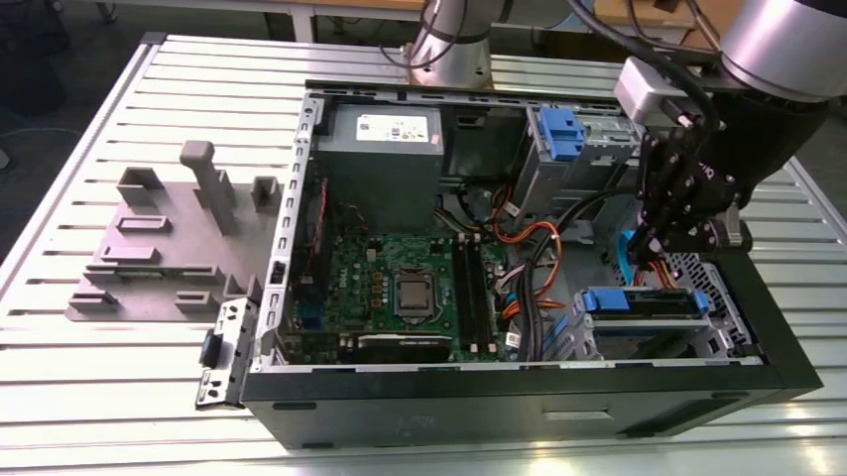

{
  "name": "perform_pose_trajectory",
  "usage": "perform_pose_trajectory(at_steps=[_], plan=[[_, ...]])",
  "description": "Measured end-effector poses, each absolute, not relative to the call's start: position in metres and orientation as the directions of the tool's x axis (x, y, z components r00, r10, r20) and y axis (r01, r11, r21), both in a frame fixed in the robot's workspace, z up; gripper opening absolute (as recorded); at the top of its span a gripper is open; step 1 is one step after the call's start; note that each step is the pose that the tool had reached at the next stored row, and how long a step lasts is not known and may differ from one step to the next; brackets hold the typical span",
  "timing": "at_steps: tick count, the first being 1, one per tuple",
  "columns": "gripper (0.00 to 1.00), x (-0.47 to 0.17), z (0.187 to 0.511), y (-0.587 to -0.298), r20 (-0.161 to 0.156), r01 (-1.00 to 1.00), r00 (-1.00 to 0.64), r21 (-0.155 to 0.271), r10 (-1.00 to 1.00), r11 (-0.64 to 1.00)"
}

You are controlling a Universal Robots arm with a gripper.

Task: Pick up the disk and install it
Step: 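Insert the second disk wire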

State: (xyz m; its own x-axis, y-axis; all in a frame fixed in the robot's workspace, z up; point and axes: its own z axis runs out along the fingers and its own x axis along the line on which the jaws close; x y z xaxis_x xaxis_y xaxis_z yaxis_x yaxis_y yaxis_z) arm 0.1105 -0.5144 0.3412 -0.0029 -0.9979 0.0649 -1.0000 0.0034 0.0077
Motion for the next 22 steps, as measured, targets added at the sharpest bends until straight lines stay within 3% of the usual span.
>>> perform_pose_trajectory(at_steps=[4, 22], plan=[[0.16, 0.11, 0.341, -0.516, -0.003, -1.0, -0.003, 0.008, -1.0, 0.003], [0.16, 0.11, 0.341, -0.533, -0.006, -1.0, -0.003, 0.006, -1.0, 0.003]])
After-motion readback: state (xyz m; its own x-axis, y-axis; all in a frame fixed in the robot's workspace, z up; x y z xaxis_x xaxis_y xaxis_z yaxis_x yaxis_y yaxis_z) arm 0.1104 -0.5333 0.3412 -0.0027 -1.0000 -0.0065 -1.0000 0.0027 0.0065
